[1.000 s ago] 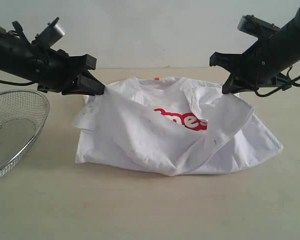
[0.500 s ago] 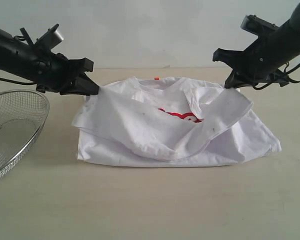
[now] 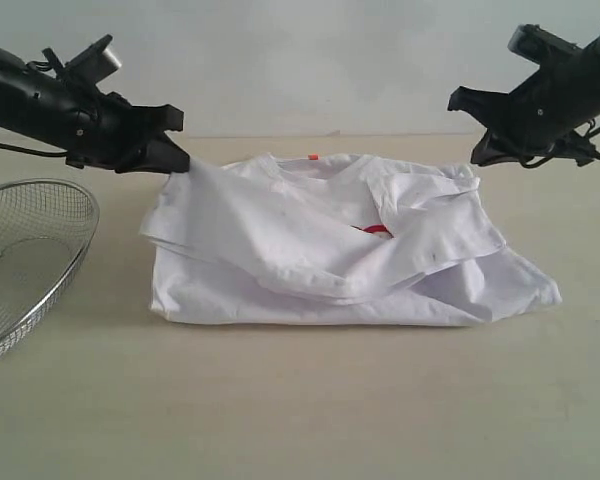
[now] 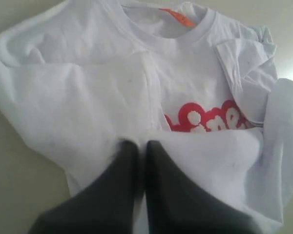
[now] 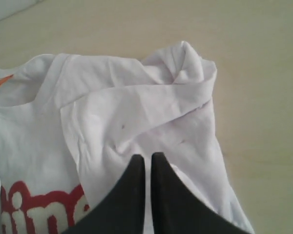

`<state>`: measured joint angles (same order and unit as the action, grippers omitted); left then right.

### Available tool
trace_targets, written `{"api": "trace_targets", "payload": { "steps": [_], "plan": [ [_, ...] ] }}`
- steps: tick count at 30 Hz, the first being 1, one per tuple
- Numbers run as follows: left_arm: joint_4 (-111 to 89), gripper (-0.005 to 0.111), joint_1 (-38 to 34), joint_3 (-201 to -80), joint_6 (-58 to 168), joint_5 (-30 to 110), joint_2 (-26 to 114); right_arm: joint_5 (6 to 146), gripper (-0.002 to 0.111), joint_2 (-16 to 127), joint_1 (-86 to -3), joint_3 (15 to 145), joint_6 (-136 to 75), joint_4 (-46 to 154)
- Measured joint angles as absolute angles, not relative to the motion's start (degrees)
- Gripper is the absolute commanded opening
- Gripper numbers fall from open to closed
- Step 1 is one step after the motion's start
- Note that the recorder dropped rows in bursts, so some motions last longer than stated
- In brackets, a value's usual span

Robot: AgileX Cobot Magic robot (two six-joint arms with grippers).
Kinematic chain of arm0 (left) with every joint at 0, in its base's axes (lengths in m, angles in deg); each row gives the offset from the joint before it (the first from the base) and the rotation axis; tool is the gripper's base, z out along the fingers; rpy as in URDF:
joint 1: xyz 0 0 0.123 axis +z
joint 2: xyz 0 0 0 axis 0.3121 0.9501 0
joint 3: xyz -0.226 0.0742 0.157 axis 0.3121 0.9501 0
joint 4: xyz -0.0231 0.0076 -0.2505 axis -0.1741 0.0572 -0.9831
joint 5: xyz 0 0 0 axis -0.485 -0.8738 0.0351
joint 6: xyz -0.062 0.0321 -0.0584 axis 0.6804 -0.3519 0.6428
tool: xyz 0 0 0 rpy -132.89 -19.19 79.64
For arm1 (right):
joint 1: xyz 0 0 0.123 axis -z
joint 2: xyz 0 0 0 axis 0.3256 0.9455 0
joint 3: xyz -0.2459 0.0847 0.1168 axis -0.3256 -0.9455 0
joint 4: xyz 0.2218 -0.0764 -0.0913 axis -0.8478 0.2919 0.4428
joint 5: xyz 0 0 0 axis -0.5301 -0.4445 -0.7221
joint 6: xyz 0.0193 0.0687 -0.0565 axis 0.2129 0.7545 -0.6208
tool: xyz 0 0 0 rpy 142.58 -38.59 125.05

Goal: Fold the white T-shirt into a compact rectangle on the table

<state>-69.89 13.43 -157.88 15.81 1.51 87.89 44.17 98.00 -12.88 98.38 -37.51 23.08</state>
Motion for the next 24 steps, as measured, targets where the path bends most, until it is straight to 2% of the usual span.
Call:
{"api": "trace_targets", "payload": {
  "steps": [7,9,10,12,18,21,24],
  "plan": [
    [-69.8,0.005,13.5,-158.5,15.8,1.8,88.3,40.2,0.002,98.6,-12.9,99.2,-39.6,23.4],
    [-69.8,0.005,13.5,-158.6,15.8,1.8,89.7,37.9,0.021,99.5,-12.9,99.2,-41.4,24.7],
    [-69.8,0.005,13.5,-158.6,15.8,1.8,90.3,37.5,0.038,99.8,-12.9,99.2,-41.8,25.3],
    [-69.8,0.005,13.5,-158.6,15.8,1.4,91.7,37.1,0.055,100.0,-12.9,99.2,-43.1,26.4],
    [-70.0,0.005,13.5,-158.6,15.8,0.7,92.3,35.2,0.047,103.8,-12.9,99.3,-44.8,27.1],
    [-70.0,0.005,13.5,-158.6,15.8,0.5,92.3,34.6,0.032,105.1,-12.9,99.3,-45.3,27.1],
    [-70.0,0.005,13.5,-158.6,15.8,0.5,92.3,34.6,0.038,105.1,-12.9,99.3,-45.4,26.9]
  ]
}}
